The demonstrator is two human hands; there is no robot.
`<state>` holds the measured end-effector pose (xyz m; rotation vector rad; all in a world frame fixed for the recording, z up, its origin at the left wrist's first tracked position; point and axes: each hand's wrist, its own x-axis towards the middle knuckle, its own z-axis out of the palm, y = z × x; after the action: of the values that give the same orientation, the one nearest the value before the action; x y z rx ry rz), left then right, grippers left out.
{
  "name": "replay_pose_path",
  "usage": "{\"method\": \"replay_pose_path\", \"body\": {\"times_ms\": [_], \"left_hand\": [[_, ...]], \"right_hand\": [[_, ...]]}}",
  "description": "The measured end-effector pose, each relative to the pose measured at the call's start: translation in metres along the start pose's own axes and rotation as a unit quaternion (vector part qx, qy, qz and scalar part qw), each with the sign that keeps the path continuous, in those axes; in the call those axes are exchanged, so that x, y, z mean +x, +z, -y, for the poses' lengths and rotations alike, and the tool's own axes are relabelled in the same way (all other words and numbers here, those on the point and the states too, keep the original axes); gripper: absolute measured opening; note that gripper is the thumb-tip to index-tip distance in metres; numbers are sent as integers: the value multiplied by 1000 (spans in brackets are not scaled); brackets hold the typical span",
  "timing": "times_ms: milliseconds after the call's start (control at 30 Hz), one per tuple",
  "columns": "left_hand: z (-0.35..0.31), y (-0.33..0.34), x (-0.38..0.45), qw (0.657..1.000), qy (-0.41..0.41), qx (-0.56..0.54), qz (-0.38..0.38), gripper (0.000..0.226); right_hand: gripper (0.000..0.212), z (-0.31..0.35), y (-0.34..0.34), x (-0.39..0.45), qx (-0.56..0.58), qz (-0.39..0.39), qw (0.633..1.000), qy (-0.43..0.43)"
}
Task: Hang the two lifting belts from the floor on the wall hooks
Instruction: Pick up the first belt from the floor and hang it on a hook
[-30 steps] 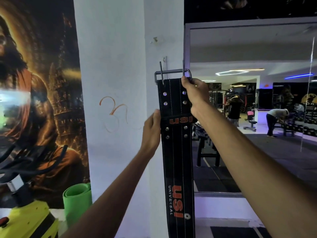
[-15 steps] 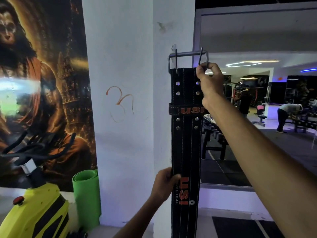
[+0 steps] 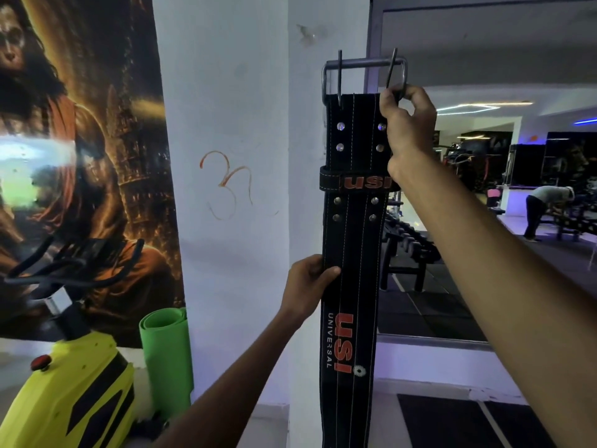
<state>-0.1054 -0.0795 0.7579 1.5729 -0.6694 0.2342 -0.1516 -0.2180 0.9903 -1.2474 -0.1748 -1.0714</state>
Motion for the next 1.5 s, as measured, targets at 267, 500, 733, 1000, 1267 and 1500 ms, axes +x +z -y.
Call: {"method": "replay_pose_path", "body": {"times_ms": [267, 500, 733, 1000, 1267, 1500], "left_hand": [[43, -4, -27, 994, -75, 19, 72, 37], [-38, 1, 12, 991, 68, -6, -117, 44], [-150, 8, 74, 971, 183, -44, -146, 36], [-162, 14, 100, 978, 142, -24, -150, 32], [-148, 38, 102, 981, 128, -44, -136, 25], [-129, 45, 115, 980, 142, -38, -137, 19]], "right_hand": [[16, -3, -10, -4, -10, -11, 1000, -3], [21, -9, -19, -3, 7, -14, 1000, 17], [39, -13, -20, -13, 13, -18, 999, 50], [21, -13, -41, -10, -34, 63, 997, 6], [15, -35, -73, 6, -87, 178, 980, -30], [12, -67, -81, 21, -91, 190, 973, -89]]}}
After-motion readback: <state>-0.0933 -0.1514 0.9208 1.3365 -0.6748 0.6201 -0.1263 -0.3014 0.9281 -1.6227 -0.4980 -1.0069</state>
